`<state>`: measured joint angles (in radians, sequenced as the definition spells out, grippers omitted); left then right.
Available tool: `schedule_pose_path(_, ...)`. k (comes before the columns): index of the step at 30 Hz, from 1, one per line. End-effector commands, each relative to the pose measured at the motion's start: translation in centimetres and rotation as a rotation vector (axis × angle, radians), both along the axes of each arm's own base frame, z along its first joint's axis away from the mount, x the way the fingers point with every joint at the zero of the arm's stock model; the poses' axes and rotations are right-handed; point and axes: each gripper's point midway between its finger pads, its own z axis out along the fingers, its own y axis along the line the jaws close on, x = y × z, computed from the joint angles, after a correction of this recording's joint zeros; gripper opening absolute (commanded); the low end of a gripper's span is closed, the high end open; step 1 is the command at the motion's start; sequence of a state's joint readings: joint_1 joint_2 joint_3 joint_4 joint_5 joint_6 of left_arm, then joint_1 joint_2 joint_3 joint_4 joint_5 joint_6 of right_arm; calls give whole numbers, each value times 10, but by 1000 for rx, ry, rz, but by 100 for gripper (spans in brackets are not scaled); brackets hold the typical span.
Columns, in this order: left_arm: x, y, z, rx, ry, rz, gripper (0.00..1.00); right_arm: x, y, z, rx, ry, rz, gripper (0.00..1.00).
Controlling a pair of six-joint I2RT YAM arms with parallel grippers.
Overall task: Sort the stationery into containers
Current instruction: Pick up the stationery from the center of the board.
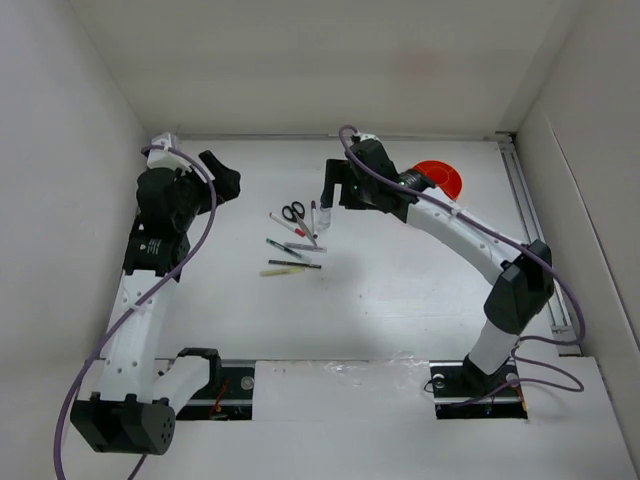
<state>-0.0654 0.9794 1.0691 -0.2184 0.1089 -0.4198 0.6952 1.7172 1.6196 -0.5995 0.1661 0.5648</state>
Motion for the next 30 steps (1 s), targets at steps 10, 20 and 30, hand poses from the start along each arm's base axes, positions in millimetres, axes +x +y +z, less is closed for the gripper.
schedule_pose_path(10,7,-21,14,-84,-26,-120,100,11,4,-1,-49,4,-27,0)
schedule_pose_path(20,13,-11,-21,-56,114,-96,100,31,11,-24,-153,32,-51,85)
schedule_pose_path(30,3,-21,-51,-46,197,-172,38,63,26,-68,-271,68,-51,90)
